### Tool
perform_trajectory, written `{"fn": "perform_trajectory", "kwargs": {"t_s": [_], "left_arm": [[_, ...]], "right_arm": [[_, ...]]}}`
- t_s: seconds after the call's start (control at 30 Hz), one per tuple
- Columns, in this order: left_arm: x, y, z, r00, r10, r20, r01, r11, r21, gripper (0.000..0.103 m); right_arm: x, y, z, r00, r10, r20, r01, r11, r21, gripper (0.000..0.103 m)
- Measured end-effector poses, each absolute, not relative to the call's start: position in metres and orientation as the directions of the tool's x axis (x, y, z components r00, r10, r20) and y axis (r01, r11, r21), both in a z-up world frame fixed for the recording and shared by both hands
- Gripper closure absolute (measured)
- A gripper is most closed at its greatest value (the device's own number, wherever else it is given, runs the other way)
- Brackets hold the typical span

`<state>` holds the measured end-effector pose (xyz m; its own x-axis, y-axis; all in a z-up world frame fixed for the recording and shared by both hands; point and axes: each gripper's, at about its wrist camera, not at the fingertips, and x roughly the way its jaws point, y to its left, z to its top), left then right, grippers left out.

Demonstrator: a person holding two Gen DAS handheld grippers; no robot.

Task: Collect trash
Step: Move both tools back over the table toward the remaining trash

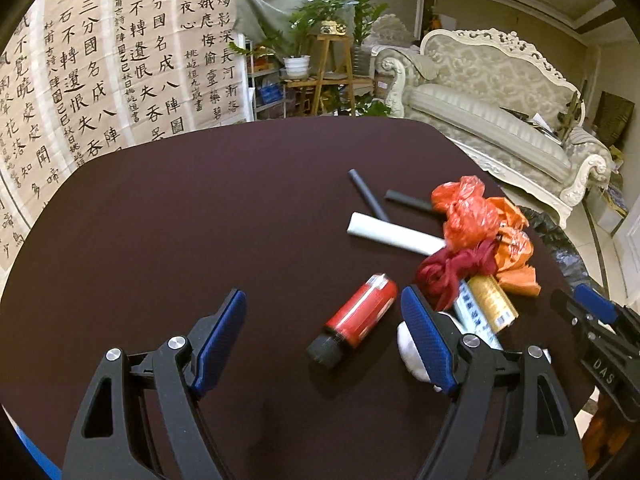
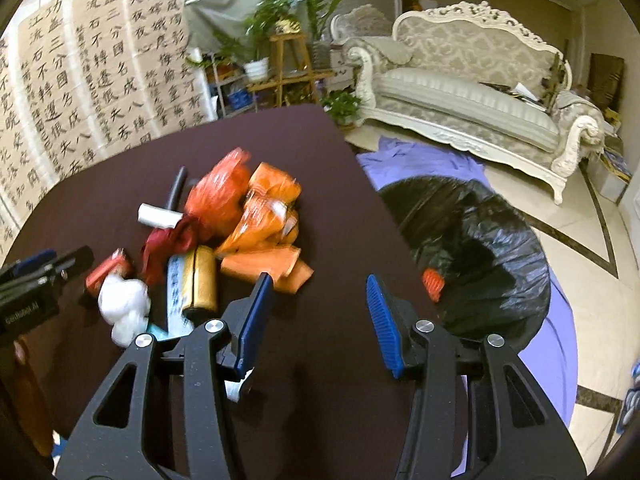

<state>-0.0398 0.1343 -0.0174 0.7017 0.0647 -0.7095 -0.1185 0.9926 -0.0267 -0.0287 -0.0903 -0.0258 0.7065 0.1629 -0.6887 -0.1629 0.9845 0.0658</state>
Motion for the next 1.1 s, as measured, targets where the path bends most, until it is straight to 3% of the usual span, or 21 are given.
{"fn": "perform_trajectory", "kwargs": {"t_s": [0.8, 1.1], "left_arm": [[-0.072, 0.161, -0.029, 0.682, 0.104, -0.724, -0.194, 0.980, -0.041, 0.026], [-0.082, 0.165, -0.031, 0.684, 0.126, -0.718, -0.211, 0.977, -0.029, 0.026]], "right_arm": [[-0.073, -0.075, -0.043, 0.639, 0.188, -0.746, -0.227, 0.973, 0.051, 0.056], [-0.084, -0.066, -0.026, 0.657, 0.262, -0.707, -0.286, 0.954, 0.088, 0.056]]}}
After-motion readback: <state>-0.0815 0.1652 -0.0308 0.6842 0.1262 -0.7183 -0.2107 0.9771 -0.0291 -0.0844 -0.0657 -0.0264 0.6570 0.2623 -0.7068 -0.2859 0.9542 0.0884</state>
